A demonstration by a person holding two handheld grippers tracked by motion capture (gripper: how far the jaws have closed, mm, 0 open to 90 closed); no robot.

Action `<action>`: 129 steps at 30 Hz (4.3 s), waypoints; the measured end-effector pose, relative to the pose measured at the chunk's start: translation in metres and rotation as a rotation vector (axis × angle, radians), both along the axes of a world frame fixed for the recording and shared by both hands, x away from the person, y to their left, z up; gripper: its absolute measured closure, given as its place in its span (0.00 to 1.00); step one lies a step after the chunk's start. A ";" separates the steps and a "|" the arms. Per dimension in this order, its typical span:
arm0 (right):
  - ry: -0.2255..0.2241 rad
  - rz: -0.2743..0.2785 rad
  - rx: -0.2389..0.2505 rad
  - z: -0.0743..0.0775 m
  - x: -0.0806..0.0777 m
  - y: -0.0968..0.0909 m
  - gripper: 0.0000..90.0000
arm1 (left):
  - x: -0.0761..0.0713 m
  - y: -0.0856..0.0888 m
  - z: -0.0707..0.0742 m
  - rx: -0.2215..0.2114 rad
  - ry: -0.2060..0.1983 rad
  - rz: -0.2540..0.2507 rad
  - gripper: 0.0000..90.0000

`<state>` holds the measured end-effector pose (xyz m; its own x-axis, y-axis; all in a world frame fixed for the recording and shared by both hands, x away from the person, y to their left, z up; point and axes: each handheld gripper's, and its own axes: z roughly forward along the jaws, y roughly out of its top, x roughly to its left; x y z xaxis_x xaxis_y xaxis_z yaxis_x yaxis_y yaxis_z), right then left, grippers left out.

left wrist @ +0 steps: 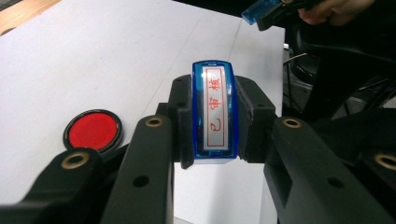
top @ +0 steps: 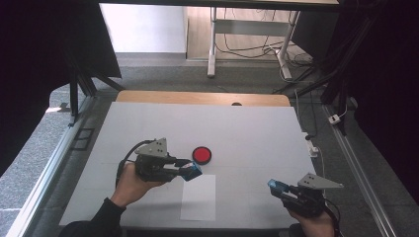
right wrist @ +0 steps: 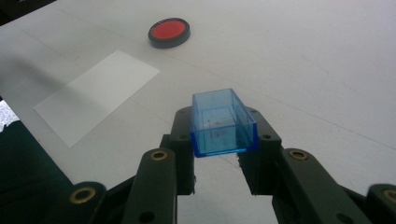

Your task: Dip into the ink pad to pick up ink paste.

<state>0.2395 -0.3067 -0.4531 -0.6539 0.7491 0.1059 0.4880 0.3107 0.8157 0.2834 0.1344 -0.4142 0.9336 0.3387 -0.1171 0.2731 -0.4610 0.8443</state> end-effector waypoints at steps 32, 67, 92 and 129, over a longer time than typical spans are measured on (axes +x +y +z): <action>-0.004 0.029 -0.022 0.000 -0.001 0.003 0.76 | 0.034 -0.020 0.002 0.094 0.007 0.108 0.78; 0.005 0.038 -0.010 -0.001 0.000 0.002 0.76 | 0.106 -0.042 -0.048 0.154 0.121 0.200 0.78; 0.010 0.042 -0.008 -0.001 0.000 0.002 0.76 | 0.127 -0.046 -0.072 0.179 0.208 0.259 0.78; 0.016 0.053 -0.027 -0.001 0.001 0.004 0.76 | 0.112 -0.076 -0.067 0.379 0.073 0.294 0.79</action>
